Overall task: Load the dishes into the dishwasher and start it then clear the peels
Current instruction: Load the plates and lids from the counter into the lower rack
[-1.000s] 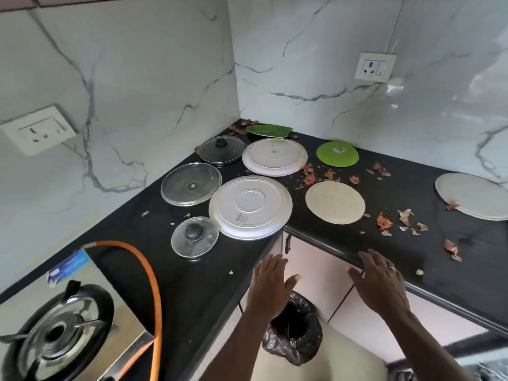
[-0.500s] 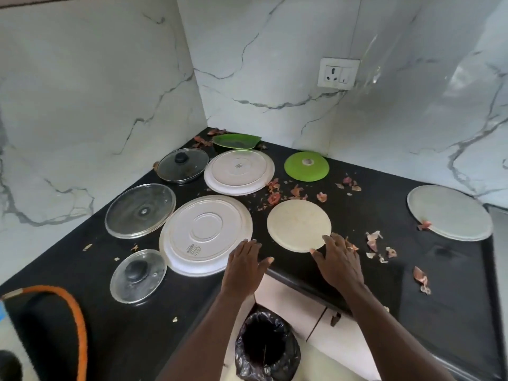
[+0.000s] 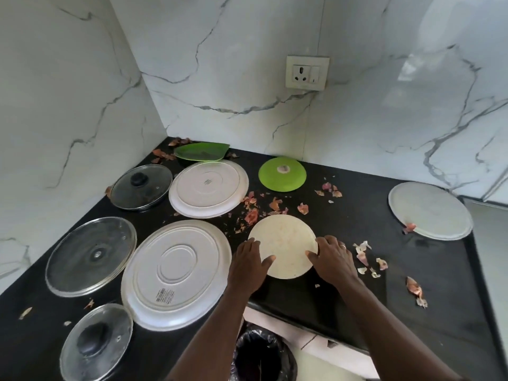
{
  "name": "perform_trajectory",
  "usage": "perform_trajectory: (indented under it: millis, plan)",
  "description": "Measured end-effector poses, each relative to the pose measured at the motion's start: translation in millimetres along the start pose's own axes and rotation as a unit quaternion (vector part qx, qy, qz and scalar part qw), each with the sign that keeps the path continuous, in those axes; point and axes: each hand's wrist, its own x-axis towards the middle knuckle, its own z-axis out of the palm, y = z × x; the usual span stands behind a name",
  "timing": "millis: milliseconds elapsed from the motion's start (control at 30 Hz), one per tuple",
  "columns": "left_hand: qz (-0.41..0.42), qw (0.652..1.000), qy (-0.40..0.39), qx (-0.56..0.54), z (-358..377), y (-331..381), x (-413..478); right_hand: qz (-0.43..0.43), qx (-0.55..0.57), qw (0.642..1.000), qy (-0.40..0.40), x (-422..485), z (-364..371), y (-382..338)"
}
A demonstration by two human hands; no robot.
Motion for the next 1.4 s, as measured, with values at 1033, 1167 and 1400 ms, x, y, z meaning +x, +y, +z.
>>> perform_trajectory:
  millis: [1033, 1167, 1400]
  plan:
    - [-0.328, 0.940, -0.091, -0.003, 12, 51, 93, 0.084, 0.052, 0.989, 0.106, 77, -45, 133]
    - [-0.340, 0.935, -0.093, -0.041, 14, 45, 99, 0.210, 0.101, 0.956, 0.179, 89, -62, 171]
    - [-0.340, 0.933, -0.070, -0.095, 20, 59, 110, 0.280, 0.067, 0.947, 0.140, 88, -70, 223]
